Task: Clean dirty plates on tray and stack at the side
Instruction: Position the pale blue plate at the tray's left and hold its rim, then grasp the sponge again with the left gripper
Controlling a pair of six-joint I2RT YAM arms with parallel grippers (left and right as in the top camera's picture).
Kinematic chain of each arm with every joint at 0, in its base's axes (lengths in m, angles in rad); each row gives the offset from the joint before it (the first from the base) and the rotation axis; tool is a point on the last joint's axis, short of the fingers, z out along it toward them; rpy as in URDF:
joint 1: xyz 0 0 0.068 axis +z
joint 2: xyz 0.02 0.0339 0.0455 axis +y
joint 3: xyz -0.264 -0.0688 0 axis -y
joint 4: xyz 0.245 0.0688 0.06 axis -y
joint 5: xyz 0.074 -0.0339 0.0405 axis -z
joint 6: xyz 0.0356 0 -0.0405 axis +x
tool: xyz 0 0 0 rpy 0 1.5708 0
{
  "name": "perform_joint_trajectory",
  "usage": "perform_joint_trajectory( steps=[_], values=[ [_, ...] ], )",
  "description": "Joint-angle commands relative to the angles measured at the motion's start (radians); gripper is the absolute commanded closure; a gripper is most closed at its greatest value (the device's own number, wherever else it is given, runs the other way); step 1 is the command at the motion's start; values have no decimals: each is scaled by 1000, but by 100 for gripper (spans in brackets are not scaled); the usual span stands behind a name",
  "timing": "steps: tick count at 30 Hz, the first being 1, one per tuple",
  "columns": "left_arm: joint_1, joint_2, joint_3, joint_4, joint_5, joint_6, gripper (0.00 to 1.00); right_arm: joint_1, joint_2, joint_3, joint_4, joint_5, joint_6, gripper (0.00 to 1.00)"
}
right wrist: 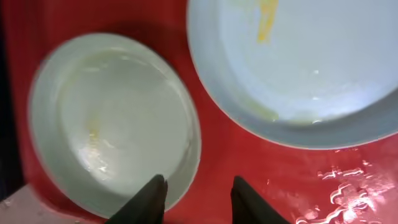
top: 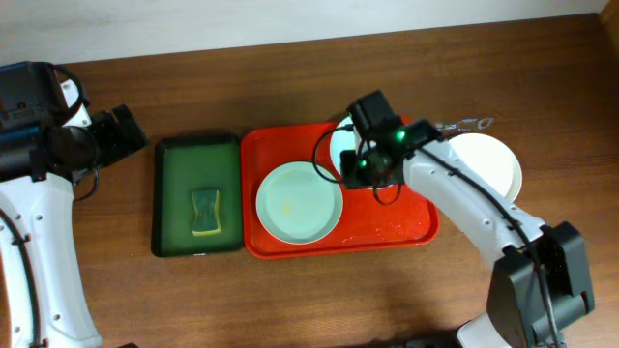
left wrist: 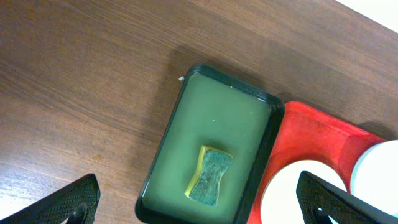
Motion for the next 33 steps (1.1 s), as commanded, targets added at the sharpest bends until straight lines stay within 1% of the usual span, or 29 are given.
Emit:
perform_joint_trajectory(
  steps=[1,4,8,12,18,19,21,25,30,33],
  values=[
    [2,-1,4,-2,4,-10,1,8,2,-126,102,5,59,65],
    [2,-1,4,-2,3,-10,1,28,2,-241,254,-1,99,69],
    [2,-1,4,-2,4,-10,1,87,3,-307,384,-13,99,69],
    [2,-1,4,-2,4,-10,1,106,6,-308,383,58,121,71],
    [2,-1,4,-2,3,-10,1,105,63,-308,426,68,122,72],
    [2,-1,4,-2,3,-10,1,105,71,-308,429,69,122,74],
    [1,-1,4,-2,3,-10,1,105,72,-308,430,81,121,82],
    [2,-1,4,-2,3,-10,1,92,69,-302,446,90,121,82],
    [2,-1,4,-2,3,-10,1,77,68,-295,427,71,121,96],
    [2,-1,4,-2,3,-10,1,77,68,-295,401,72,122,96]
  ],
)
